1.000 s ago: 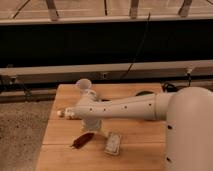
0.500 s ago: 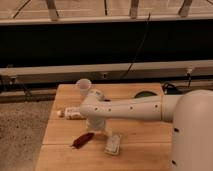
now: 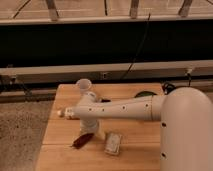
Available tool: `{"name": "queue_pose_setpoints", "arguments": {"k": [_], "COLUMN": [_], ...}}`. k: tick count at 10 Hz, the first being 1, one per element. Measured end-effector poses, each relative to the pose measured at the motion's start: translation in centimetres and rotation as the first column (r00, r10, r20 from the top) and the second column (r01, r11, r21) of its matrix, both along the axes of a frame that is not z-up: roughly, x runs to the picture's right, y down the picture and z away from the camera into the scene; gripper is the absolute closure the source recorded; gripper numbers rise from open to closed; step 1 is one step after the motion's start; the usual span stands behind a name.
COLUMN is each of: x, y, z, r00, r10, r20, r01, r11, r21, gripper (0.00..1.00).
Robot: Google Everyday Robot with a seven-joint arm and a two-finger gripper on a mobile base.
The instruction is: Place the pepper on the white sponge
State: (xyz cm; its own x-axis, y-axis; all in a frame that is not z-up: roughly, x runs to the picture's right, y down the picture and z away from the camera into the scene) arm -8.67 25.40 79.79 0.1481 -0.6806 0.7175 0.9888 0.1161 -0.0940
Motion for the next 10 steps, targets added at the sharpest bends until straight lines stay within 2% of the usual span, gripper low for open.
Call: {"name": "queue_pose_setpoints", "arguments": {"k": [4, 6, 8, 10], "x": [-0.6, -1.0, -1.1, -1.3], "y": [1.7, 2.0, 1.8, 1.5], "z": [1.2, 1.2, 1.0, 0.7], "r00": [1.000, 1.000, 1.000, 1.000], "r10": [0.002, 0.002, 0.001, 0.000], "r20": [0.000, -0.002, -0.001, 0.002], "r01": [-0.002, -0.002, -0.001, 0.000], "r11": [0.9993, 0.9992, 0.9992, 0.9993], "r21": [-0.038, -0.039, -0.039, -0.038], "gripper": [0.23, 0.38, 0.61, 0.77]}}
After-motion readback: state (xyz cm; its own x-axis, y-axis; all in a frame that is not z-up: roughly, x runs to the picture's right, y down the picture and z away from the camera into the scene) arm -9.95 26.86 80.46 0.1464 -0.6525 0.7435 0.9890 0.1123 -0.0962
